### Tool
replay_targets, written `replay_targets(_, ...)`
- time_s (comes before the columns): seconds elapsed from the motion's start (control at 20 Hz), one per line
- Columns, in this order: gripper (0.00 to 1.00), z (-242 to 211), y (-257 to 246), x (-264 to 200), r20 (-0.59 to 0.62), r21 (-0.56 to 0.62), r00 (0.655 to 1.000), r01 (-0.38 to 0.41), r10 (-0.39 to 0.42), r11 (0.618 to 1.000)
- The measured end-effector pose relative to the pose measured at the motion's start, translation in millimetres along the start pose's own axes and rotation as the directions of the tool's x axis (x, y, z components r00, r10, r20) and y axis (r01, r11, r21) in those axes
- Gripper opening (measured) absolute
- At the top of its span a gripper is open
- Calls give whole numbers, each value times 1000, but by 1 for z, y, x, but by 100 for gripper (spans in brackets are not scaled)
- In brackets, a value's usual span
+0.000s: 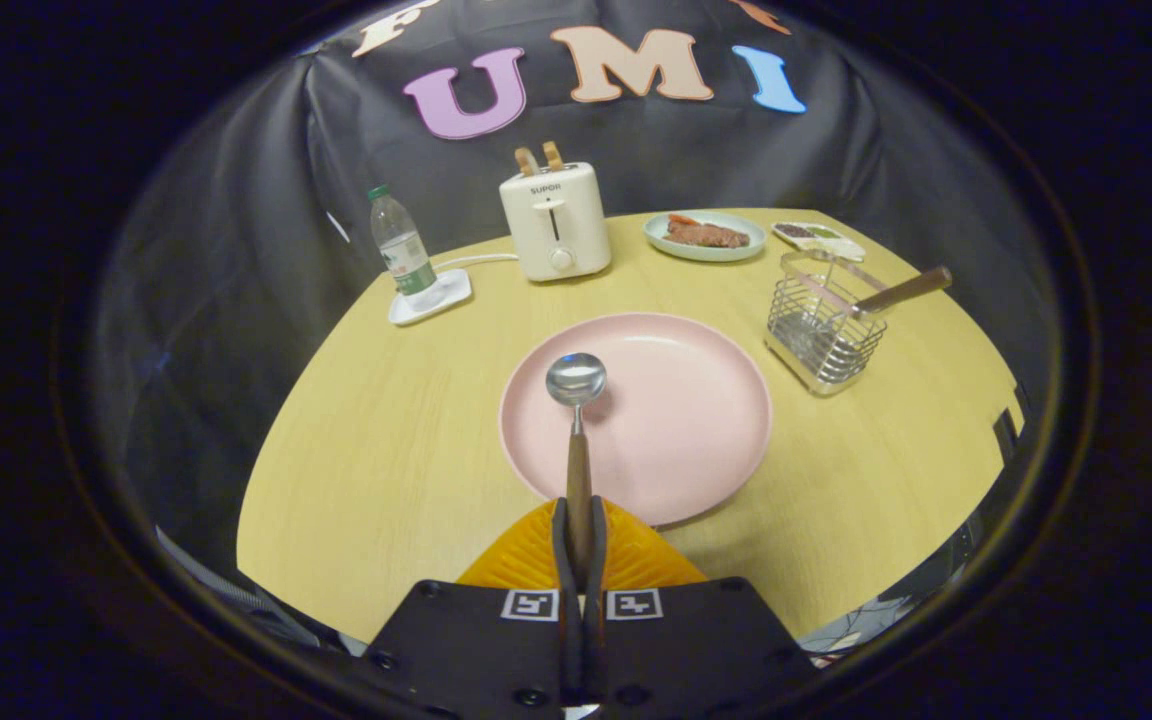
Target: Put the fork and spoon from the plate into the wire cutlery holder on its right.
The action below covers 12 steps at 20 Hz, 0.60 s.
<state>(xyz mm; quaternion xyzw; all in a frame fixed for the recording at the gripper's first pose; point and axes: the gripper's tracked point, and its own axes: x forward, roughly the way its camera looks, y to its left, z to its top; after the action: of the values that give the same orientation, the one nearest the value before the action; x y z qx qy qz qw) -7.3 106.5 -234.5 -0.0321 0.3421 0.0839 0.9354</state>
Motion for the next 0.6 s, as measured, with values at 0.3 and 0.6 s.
replay_targets(0.3, 3, 42, -24, -28, 10, -52, 1000, -28, 29, 998)
replay_targets(0.6, 3, 99, -80, -56, -5, -89, 1000, 2, -3, 996)
